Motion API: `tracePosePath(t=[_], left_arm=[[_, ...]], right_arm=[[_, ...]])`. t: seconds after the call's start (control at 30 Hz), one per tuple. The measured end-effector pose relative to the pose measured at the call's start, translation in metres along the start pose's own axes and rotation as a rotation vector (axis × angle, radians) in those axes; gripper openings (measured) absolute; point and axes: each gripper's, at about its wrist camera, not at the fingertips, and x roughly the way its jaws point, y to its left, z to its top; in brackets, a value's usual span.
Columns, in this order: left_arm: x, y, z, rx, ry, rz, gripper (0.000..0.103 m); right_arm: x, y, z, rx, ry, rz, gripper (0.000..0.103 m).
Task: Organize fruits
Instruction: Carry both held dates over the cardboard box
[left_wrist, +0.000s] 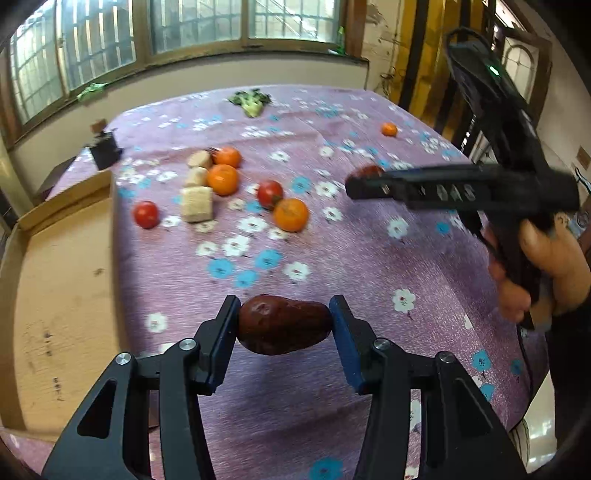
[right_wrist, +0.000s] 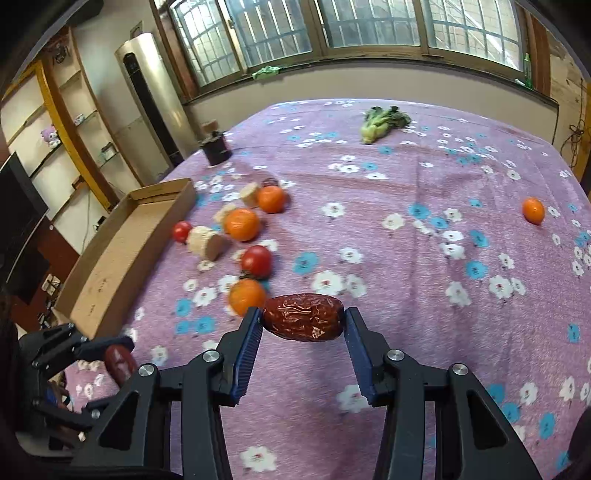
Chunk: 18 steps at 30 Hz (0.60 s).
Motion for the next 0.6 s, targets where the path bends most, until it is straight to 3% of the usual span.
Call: tracePosePath(t=[0.6], left_arm=[[-0.05, 0.074, -0.013, -0.144, -0.093, 0.064, 0.048]], right_arm=[[-0.005, 0.105, 0.0, -0.091, -0.045, 0.156, 0.047]])
